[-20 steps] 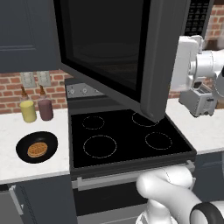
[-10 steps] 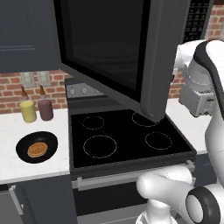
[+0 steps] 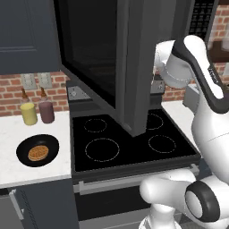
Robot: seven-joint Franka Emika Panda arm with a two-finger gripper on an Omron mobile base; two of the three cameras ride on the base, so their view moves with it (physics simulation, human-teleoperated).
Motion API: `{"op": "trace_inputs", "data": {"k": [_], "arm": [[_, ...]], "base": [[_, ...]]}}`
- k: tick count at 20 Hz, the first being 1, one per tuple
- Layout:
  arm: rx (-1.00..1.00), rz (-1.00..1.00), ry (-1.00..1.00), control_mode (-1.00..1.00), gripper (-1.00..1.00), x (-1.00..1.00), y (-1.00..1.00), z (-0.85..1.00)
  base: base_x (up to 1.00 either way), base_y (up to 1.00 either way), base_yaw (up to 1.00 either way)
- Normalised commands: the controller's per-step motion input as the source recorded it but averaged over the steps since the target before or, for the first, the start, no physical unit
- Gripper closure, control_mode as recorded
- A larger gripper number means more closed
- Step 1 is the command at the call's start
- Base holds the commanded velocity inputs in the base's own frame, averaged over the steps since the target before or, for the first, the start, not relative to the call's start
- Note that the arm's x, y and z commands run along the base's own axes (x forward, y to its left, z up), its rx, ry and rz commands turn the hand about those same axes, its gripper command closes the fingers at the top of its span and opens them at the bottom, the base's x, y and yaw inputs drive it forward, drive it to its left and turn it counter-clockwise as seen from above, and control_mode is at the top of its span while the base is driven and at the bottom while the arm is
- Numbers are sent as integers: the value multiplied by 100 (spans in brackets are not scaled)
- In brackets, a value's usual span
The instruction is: Open the microwave, place the bowl with waffle inside the microwave, then close the microwave door and turn it on.
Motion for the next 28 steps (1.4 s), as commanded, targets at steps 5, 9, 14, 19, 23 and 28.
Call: {"op": "trace_inputs", "data": {"k": [5,9,14,19,23,28], "arm": [[2,3,4,-100,-100,2,11,-1],[0,0,-2,-100,-100,-36,-63,-55],[-5,0,0,-100,-100,-44,-65,-95],[-11,0,0,-100,-100,-10,-11,-100],[-3,0,0,-100,-100,15,11,-70],[0,0,0,-100,-100,28,35,-42]], "base": [[0,0,0],[0,0,0],[0,0,0],[0,0,0],[0,0,0],[0,0,0]]}}
